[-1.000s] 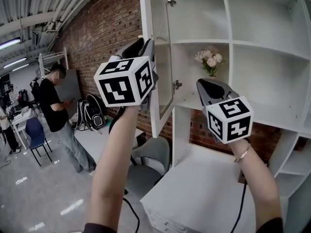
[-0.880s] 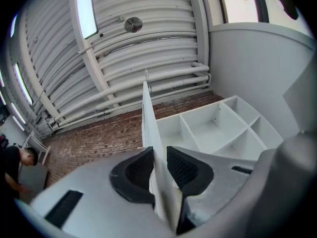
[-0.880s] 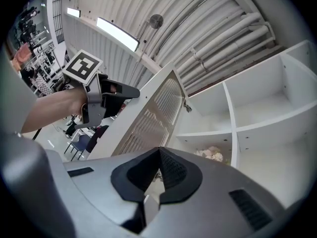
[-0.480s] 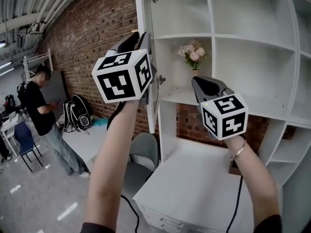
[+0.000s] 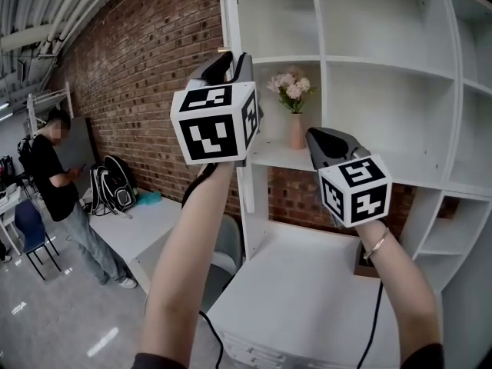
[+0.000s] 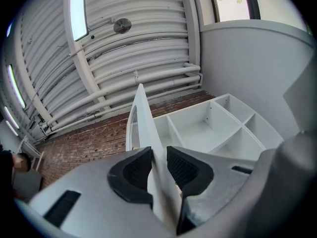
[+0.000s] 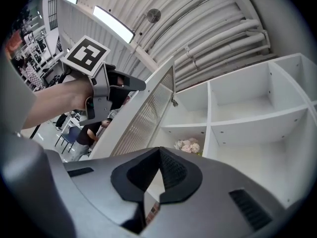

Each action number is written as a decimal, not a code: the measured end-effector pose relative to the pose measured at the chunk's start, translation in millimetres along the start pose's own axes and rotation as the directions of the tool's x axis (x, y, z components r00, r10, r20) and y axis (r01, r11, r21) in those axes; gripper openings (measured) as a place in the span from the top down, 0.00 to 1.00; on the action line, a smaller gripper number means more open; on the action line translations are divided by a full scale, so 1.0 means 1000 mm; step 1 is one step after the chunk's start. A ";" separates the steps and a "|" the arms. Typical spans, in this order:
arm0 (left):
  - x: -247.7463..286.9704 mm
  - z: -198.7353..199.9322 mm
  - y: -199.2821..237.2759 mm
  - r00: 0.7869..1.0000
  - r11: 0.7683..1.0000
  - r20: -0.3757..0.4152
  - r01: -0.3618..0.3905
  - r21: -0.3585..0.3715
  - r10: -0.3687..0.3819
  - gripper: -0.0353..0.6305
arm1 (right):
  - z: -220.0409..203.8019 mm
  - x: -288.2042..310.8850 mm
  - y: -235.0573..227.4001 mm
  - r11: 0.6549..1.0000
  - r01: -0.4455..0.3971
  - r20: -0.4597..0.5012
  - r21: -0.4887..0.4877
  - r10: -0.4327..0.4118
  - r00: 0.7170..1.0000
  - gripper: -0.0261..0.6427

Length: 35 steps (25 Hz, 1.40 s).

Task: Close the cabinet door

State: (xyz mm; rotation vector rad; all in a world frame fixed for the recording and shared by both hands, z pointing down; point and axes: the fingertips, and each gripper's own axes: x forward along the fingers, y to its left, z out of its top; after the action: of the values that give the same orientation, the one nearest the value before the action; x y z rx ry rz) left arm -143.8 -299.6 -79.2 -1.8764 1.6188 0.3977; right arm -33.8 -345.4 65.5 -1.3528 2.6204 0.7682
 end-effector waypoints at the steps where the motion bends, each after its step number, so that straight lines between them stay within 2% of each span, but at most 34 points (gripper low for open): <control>1: 0.002 -0.001 -0.003 1.000 1.000 -0.002 0.002 0.005 -0.002 0.82 | -0.002 -0.001 -0.003 1.000 0.003 -0.004 0.000 -0.003 1.000 0.96; 10: 0.027 -0.009 -0.038 1.000 0.999 -0.014 0.025 0.034 -0.024 0.81 | -0.016 -0.011 -0.029 0.999 0.039 -0.027 -0.009 -0.039 0.999 0.96; 23: 0.063 -0.025 -0.079 0.997 0.998 -0.028 0.070 0.002 -0.070 0.81 | -0.034 -0.016 -0.053 0.997 0.066 -0.062 -0.028 -0.068 0.996 0.96; 28: 0.076 -0.036 -0.093 0.994 0.994 -0.025 0.106 -0.037 -0.107 0.81 | -0.044 -0.016 -0.062 0.996 0.082 -0.075 -0.026 -0.084 0.994 0.96; 35: 0.093 -0.048 -0.108 0.987 0.987 -0.035 0.158 -0.025 -0.159 0.79 | -0.054 -0.014 -0.077 0.993 0.111 -0.092 -0.033 -0.114 0.989 0.96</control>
State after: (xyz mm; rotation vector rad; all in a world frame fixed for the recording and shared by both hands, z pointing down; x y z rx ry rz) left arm -28.4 -396.0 -69.6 -2.0229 1.4812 0.3156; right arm 42.9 -397.4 86.3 -1.5660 2.5838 0.7459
